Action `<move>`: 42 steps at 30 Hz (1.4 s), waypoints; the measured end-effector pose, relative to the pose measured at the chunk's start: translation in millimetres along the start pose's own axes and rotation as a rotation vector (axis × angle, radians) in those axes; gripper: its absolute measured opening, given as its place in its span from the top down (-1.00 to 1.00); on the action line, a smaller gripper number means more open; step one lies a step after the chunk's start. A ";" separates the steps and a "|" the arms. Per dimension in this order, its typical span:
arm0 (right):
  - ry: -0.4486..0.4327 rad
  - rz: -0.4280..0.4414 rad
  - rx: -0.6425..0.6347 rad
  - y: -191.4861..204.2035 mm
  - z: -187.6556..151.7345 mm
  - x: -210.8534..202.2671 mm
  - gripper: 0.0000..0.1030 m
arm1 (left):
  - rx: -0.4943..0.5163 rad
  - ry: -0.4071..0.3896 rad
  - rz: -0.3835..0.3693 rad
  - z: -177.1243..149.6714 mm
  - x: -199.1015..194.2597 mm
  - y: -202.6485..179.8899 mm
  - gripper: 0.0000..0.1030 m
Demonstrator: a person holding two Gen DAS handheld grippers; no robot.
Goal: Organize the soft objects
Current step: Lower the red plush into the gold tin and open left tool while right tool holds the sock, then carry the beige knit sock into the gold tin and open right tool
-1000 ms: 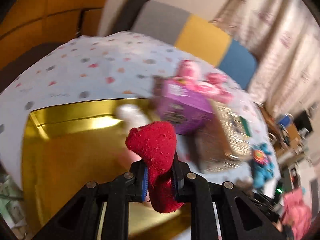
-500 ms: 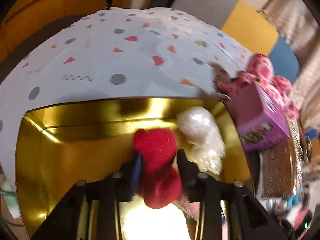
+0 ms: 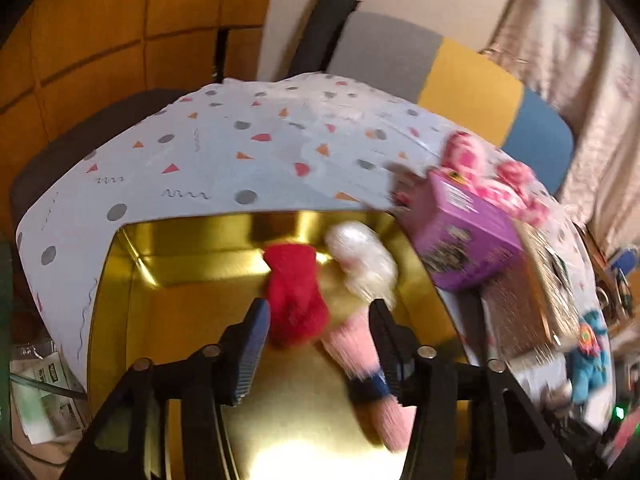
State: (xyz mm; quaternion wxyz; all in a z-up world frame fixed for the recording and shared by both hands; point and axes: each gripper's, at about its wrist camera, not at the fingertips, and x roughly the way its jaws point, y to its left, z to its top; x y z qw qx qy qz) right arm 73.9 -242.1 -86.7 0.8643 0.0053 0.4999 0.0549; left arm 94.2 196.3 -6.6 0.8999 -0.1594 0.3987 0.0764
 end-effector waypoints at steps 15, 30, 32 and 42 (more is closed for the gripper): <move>-0.014 -0.034 0.019 3.3 -3.3 -2.6 0.21 | 0.129 -0.078 0.002 -68.8 -58.4 -48.6 -0.61; -0.026 0.049 0.062 24.8 10.0 -26.7 0.43 | 0.089 -0.081 0.018 -74.9 -66.5 -24.2 -0.62; -0.047 0.076 0.023 40.7 14.2 -37.2 0.43 | 0.076 -0.076 0.023 -74.6 -66.0 -20.3 -0.62; -0.084 0.329 -0.220 156.7 33.6 -76.7 0.43 | 0.019 -0.102 0.052 -72.0 -74.3 5.3 -0.62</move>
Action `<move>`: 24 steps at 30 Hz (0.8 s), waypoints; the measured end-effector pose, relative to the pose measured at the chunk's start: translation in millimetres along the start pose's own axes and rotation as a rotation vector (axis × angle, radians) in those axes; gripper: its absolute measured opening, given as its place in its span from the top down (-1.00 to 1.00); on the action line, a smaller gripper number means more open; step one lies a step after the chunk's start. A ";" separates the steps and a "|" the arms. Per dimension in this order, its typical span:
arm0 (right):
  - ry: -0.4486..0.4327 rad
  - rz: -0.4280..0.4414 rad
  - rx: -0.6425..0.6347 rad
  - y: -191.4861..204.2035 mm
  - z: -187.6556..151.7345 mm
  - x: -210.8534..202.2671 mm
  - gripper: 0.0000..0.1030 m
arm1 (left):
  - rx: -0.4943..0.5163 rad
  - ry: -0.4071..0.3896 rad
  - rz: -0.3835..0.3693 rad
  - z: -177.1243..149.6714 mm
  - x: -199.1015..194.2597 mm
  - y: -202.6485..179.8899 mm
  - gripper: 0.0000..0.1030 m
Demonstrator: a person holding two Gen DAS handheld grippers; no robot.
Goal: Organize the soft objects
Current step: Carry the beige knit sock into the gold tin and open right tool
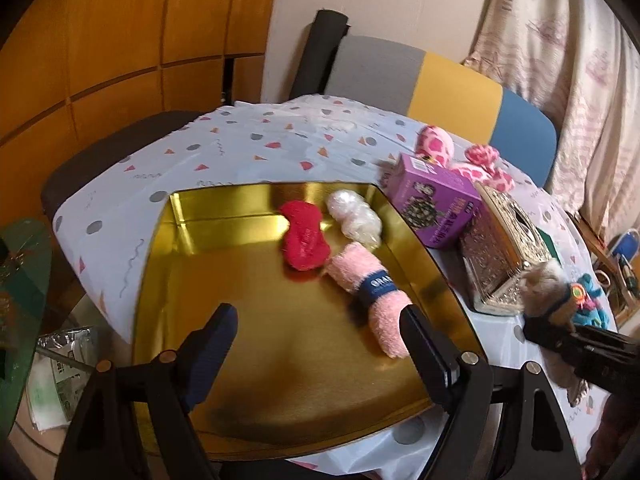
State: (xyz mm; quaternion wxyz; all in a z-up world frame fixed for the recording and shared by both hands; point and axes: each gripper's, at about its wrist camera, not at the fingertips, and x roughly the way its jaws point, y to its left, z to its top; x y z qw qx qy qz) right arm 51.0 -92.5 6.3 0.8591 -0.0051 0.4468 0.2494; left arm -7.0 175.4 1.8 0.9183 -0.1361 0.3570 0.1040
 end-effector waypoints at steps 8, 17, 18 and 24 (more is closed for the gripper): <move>0.128 0.206 -0.093 81.1 19.5 49.3 0.43 | -0.135 -0.051 0.092 10.9 -13.1 56.8 -0.62; 0.242 0.191 -0.174 135.4 19.1 116.2 0.37 | -0.162 -0.042 0.133 7.0 -11.9 76.5 -0.62; 0.256 0.165 -0.182 135.9 18.2 124.3 0.37 | -0.158 -0.041 0.128 6.9 -11.6 74.9 -0.62; 0.254 0.013 -0.147 115.1 16.8 144.1 0.21 | -0.130 -0.022 0.100 5.7 -6.9 61.7 -0.62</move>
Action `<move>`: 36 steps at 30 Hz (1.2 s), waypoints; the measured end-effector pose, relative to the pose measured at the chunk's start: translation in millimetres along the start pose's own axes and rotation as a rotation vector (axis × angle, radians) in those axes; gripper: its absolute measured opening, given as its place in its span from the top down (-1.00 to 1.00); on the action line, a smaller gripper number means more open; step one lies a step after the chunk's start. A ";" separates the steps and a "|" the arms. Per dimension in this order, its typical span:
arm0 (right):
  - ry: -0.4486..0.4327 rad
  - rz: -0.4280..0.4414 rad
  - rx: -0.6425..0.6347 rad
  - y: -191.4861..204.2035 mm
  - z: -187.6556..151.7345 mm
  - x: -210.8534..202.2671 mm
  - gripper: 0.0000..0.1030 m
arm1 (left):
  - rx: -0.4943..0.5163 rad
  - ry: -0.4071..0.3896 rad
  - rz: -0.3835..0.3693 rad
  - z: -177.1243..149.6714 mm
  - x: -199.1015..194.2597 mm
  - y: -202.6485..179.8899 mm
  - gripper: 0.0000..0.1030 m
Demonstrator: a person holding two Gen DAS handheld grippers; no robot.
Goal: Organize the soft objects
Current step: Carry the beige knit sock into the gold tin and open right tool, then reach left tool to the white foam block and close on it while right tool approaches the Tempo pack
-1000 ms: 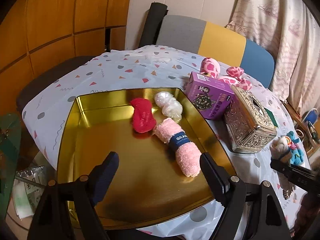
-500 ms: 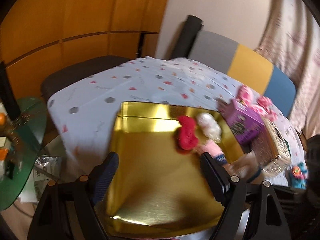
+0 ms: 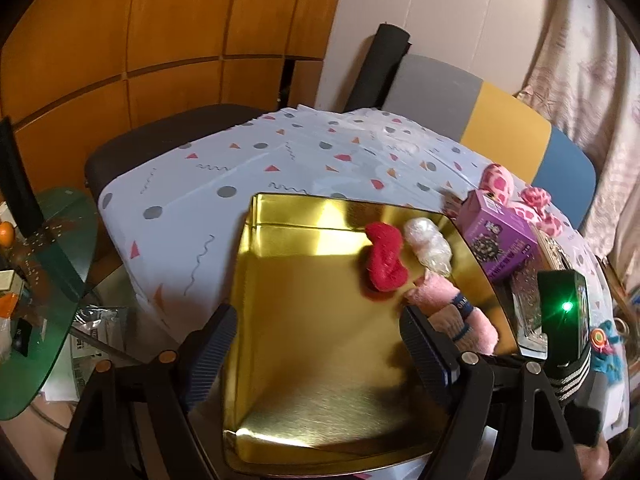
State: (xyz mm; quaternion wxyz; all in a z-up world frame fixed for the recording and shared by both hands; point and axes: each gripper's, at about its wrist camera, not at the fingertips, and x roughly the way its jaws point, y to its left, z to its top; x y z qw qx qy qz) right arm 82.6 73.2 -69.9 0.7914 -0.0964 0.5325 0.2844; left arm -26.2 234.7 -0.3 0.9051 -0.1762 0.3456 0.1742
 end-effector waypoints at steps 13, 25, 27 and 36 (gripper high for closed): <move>-0.118 0.042 0.004 -12.5 -20.4 -37.3 0.14 | 0.050 0.001 -0.018 -5.9 -5.3 -18.5 -0.65; -0.233 0.057 0.062 -30.4 -27.6 -71.9 0.14 | 0.085 0.025 -0.053 -9.0 -4.3 -32.8 -0.65; -0.253 0.052 0.082 -36.3 -29.1 -77.4 0.14 | 0.078 0.032 -0.067 -9.3 -2.7 -34.4 -0.65; -0.330 -0.065 0.179 -90.7 -66.5 -118.9 0.14 | 0.149 0.045 -0.155 -12.9 -2.7 -64.1 -0.65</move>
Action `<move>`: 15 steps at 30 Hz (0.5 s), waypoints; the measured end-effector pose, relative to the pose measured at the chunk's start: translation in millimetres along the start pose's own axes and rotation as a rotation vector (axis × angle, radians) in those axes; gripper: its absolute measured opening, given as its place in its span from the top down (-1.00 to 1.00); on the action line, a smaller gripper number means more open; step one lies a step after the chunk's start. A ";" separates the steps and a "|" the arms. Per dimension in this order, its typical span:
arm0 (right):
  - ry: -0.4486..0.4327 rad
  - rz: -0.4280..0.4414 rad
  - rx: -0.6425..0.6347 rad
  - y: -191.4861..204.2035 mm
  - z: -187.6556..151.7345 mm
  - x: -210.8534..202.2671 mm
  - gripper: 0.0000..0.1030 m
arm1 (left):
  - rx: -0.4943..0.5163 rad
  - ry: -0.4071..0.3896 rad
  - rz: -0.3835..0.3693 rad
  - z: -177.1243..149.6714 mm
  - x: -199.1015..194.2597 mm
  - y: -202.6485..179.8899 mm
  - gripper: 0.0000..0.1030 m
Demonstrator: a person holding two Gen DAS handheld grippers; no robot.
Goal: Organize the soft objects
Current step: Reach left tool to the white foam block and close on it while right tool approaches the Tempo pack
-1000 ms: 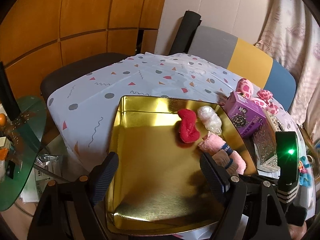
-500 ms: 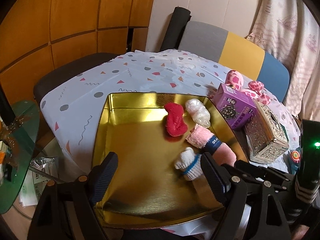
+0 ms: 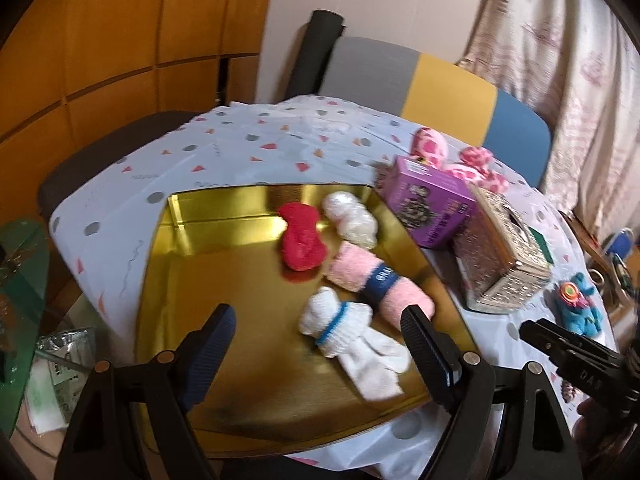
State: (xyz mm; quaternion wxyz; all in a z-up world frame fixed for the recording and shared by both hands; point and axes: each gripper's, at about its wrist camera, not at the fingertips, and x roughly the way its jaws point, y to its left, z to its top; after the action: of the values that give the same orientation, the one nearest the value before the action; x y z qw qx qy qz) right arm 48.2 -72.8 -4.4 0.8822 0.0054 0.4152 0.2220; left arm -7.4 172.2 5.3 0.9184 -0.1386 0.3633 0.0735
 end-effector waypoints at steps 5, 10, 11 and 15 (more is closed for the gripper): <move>-0.009 -0.077 0.106 -54.9 -14.6 -20.7 0.14 | 0.009 0.043 -0.066 0.0 6.5 -16.7 -0.65; -0.022 -0.172 0.212 -116.9 -33.3 -50.5 0.14 | 0.124 0.060 -0.140 -1.9 5.9 -54.6 -0.65; -0.024 -0.189 0.233 -128.5 -36.1 -56.1 0.14 | 0.151 0.063 -0.158 -2.3 5.9 -63.9 -0.64; -0.043 -0.284 0.309 -180.0 -43.0 -85.6 0.14 | 0.256 0.080 -0.232 -5.1 7.7 -104.2 -0.65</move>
State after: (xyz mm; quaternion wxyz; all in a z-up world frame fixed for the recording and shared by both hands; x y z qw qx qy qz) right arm 38.6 -276.4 -5.0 0.9019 0.0866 0.4222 0.0292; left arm 19.5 71.9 17.4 0.9157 -0.0642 0.3875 -0.0852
